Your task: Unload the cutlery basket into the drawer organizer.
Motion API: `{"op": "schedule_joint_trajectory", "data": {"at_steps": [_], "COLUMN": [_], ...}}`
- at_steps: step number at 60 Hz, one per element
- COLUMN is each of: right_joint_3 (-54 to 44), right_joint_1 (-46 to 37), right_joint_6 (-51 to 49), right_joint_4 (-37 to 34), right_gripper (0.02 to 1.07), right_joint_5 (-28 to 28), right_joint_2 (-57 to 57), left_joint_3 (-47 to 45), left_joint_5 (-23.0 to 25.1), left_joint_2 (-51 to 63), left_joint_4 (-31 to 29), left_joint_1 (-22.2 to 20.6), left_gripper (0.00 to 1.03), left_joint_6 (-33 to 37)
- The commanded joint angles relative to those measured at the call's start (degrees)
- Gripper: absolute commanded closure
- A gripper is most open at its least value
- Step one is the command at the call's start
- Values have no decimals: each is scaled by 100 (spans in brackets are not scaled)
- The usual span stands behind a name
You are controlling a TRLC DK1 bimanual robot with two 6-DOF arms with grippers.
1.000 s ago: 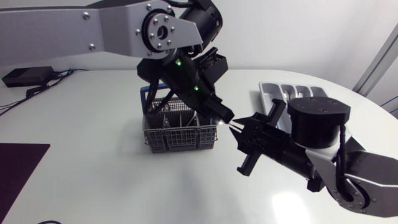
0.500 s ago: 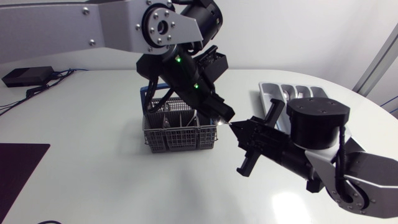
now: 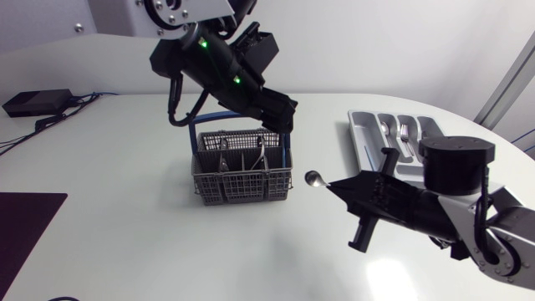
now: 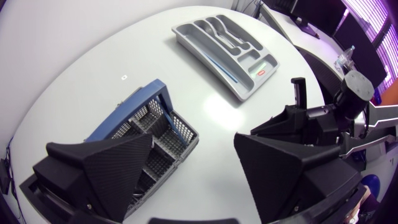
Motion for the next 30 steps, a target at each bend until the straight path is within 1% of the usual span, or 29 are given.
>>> {"op": "schedule_joint_trajectory", "data": {"at_steps": [1, 6, 10, 15, 22, 24, 27, 30], "right_joint_3": [-26, 150, 290, 668, 1222, 1486, 1767, 1978], "right_joint_1": [-706, -1497, -1998, -2745, -3563, -3835, -4107, -4301], "right_joint_6": [-345, -881, -1233, -1883, -2771, -3210, -3685, -3992], "right_joint_4": [-356, -936, -1147, -1683, -2246, -2597, -2905, -3063], "right_gripper": [101, 101, 101, 101, 101, 101, 101, 101], "right_joint_5": [-531, -1234, -1559, -2060, -2385, -2455, -2455, -2455], "right_joint_2": [-50, 29, 231, 741, 1506, 1822, 2182, 2437], "left_joint_3": [-147, -393, -516, -692, -920, -982, -1069, -1096], "left_joint_5": [-99, -284, -407, -539, -574, -618, -644, -644], "left_joint_2": [-144, -197, -214, -214, -206, -197, -179, -162], "left_joint_4": [40, 207, 312, 461, 672, 734, 813, 839], "left_joint_1": [87, 114, 114, 114, 114, 114, 114, 114], "left_gripper": [5, 6, 6, 6, 8, 8, 8, 8], "left_joint_6": [10, 54, 72, 89, 89, 89, 89, 89]}}
